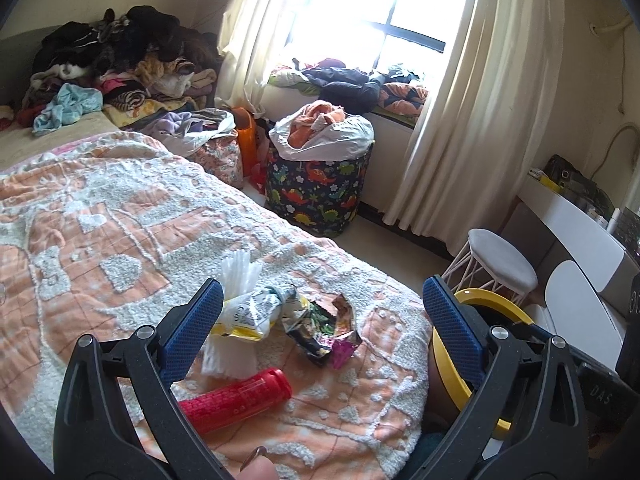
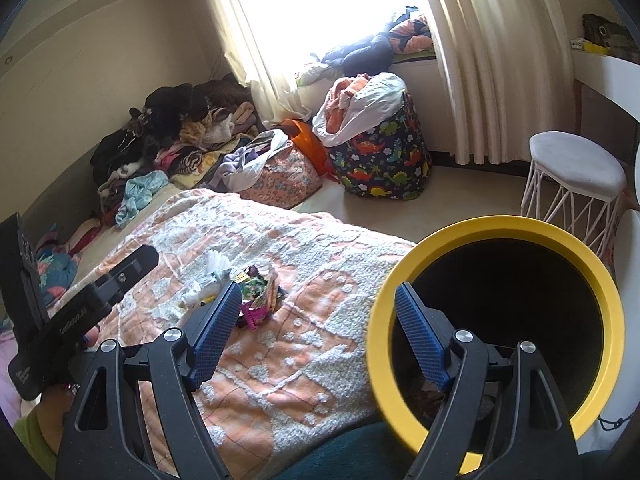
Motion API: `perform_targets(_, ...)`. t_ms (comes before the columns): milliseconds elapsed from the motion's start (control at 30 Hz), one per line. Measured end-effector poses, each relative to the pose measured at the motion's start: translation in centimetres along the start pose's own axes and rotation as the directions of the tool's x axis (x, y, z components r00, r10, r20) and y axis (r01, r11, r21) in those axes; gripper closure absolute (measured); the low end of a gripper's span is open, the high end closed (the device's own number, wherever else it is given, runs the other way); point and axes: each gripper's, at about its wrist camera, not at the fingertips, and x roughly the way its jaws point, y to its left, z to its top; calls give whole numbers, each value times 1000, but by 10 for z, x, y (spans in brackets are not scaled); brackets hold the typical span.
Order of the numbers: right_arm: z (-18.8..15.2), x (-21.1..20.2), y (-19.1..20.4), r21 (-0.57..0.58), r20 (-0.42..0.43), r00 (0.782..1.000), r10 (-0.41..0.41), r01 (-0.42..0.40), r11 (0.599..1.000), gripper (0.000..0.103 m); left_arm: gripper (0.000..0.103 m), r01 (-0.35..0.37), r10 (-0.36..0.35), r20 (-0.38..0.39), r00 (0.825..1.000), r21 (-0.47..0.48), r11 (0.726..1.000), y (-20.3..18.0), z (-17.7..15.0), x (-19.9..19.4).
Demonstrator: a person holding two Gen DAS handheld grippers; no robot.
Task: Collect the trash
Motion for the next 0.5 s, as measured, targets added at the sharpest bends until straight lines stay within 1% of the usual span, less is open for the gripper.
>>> perform_targets(233, -6, 6, 21, -45, -32, 999, 22, -23, 999, 27, 11, -37, 37, -6, 999, -34, 999, 23, 4, 1)
perform_targets(500, -11, 23, 36, -74, -66, 997, 26, -31, 997, 27, 11, -80, 76, -60, 995, -77, 994, 55, 5, 10)
